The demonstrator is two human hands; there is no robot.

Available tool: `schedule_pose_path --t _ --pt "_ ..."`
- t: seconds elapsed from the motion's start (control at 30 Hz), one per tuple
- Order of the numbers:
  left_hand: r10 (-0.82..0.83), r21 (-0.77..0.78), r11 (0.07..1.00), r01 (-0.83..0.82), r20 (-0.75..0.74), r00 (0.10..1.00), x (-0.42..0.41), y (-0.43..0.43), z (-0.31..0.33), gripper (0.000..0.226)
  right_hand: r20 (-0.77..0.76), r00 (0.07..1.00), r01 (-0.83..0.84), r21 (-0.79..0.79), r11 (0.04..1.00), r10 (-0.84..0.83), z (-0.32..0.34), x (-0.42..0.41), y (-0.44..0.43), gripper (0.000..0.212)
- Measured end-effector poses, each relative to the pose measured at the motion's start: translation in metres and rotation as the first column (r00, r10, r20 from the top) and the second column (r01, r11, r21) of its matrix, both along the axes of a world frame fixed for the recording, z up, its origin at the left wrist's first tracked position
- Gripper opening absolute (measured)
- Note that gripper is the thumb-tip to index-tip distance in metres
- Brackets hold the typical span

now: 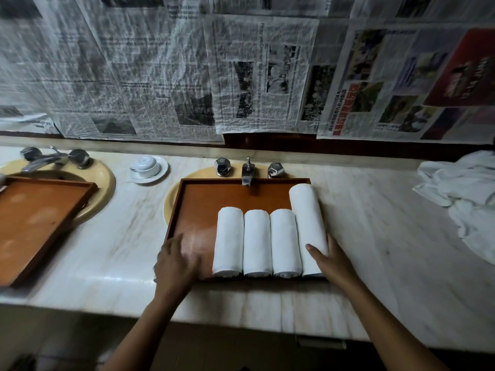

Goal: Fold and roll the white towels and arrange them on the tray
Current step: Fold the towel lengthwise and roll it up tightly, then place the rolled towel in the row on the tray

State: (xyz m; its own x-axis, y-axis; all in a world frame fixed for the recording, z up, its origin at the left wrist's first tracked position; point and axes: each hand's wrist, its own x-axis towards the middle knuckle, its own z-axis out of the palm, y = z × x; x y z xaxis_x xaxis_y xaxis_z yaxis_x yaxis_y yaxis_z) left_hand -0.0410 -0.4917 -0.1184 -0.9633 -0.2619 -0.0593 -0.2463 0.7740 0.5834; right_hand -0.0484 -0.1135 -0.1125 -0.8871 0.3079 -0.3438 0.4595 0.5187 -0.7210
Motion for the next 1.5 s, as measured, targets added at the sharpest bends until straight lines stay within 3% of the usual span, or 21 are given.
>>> schedule_pose_path --t 0.1,0.17,0.23,0.47,0.6,0.73,1.1,1.27,1.5 --pt "-0.303 0.122 0.944 0.307 -0.05 0.952 0.002 0.029 0.011 0.088 -0.064 0.997 -0.036 0.03 0.999 0.038 -0.004 0.02 -0.004 0.092" --pt "-0.46 0.09 0.885 0.457 0.027 0.887 0.0 0.036 0.008 0.1 -0.118 0.99 -0.077 0.044 0.996 0.082 -0.011 0.032 -0.002 0.095" --pt "-0.518 0.038 0.856 0.516 0.065 0.853 -0.005 0.038 0.001 0.1 -0.132 0.985 -0.107 0.033 0.994 0.11 -0.013 0.04 0.001 0.097" --pt "-0.521 0.083 0.85 0.521 -0.027 0.853 -0.012 0.029 -0.006 0.097 -0.168 0.981 -0.096 0.004 0.995 0.095 -0.013 0.042 0.008 0.095" --pt "-0.51 0.003 0.86 0.511 -0.044 0.859 -0.007 0.04 0.005 0.097 -0.185 0.978 -0.089 0.026 0.996 0.093 -0.006 0.042 0.017 0.075" --pt "-0.499 -0.074 0.866 0.494 -0.116 0.859 -0.01 0.067 0.02 0.078 -0.218 0.973 -0.075 0.042 0.996 0.082 0.002 0.045 0.031 0.059" --pt "-0.62 0.003 0.767 0.641 -0.25 0.743 -0.043 0.213 0.057 0.048 -0.419 0.907 0.076 0.071 0.995 -0.039 0.012 0.066 0.128 0.037" --pt "-0.592 0.156 0.756 0.636 -0.253 0.765 -0.058 0.307 0.068 0.033 -0.426 0.9 0.15 0.108 0.983 -0.091 0.018 0.069 0.212 0.037" --pt "-0.598 0.217 0.738 0.639 -0.228 0.768 -0.079 0.424 0.063 0.029 -0.471 0.876 0.241 0.247 0.939 -0.101 0.028 0.05 0.339 0.038"
